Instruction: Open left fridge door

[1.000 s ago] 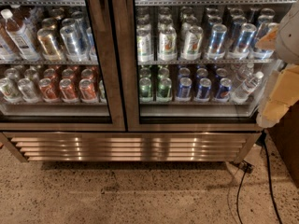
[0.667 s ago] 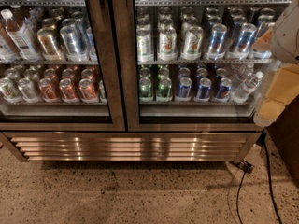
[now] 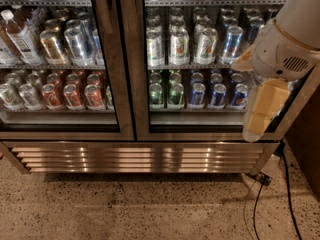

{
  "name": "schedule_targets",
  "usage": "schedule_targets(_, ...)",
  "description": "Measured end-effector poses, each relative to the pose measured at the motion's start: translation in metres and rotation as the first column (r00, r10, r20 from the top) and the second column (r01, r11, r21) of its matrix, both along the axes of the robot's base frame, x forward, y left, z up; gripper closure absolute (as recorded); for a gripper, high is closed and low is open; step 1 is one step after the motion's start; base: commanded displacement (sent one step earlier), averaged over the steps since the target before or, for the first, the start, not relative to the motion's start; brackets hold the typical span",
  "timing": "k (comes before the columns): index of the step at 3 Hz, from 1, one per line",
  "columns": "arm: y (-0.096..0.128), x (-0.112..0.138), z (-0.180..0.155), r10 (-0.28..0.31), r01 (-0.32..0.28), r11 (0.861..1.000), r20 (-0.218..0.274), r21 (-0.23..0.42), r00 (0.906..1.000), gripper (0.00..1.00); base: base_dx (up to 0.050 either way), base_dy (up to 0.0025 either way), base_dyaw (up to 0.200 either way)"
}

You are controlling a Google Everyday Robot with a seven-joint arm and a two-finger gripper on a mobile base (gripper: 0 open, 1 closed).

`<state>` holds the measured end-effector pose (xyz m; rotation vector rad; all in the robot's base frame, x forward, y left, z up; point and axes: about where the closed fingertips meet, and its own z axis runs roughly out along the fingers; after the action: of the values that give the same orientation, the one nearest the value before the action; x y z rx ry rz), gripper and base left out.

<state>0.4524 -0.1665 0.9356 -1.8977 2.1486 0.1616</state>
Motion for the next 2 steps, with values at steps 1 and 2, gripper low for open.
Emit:
schedule_targets(1, 0.026, -0.002, -0.011, 0.163, -0.155, 0.967, -0.025, 0.200, 0.9864, 0.00, 0.000, 0.00000, 0.000)
schedule_targets(2, 0.056, -0.010, -0.004, 0.271, -0.246, 0.888, -0.010, 0.388, 0.9625, 0.00, 0.000, 0.00000, 0.000)
